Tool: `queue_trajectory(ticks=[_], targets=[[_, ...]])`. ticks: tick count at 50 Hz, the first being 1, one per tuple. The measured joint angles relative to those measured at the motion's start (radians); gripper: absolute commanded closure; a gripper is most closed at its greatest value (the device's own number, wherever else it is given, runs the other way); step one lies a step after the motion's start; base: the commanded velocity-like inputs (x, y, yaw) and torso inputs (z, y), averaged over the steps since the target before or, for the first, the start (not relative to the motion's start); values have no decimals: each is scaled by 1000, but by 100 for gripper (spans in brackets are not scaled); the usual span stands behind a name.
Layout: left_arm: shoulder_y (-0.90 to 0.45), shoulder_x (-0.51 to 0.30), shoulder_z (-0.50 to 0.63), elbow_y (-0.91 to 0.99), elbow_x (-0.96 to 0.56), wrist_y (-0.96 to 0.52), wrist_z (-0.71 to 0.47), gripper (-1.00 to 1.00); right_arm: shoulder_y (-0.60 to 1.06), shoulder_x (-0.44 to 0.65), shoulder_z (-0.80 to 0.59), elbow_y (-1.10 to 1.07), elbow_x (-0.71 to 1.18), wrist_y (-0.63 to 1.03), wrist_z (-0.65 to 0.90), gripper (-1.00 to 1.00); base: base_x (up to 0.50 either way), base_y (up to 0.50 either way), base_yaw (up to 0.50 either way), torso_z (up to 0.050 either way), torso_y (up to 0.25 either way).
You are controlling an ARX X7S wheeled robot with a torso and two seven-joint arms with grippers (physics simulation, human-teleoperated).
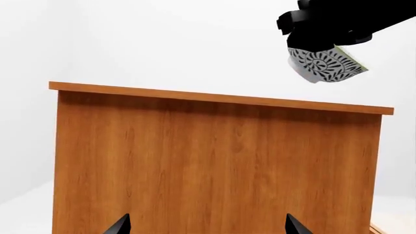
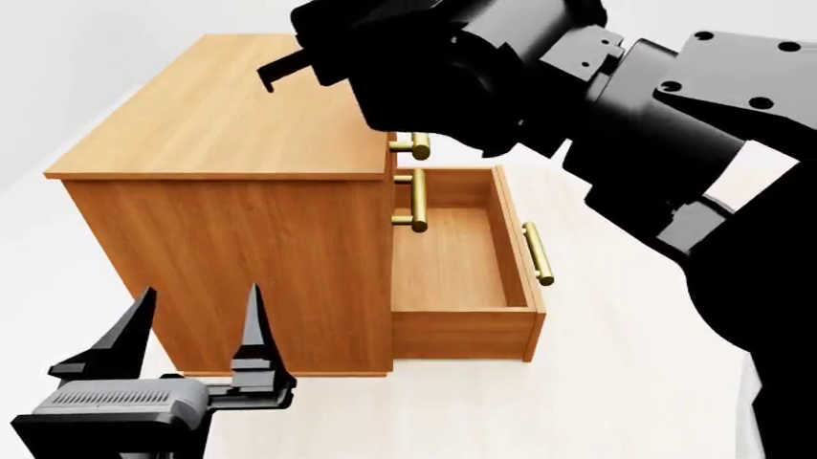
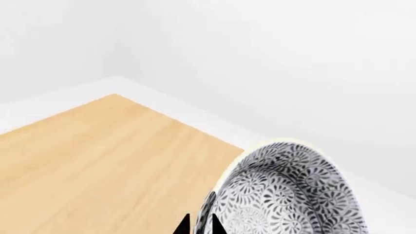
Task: Put the bowl on top of the cabinet.
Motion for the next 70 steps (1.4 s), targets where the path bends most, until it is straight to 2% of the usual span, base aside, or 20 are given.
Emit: queue_trajectory(ticks=[70], targets=[[-2,-15,5,1,-19,7,-14,-100,-6,0,-1,-314,-72,9,34,100,0,0,0,0,0]])
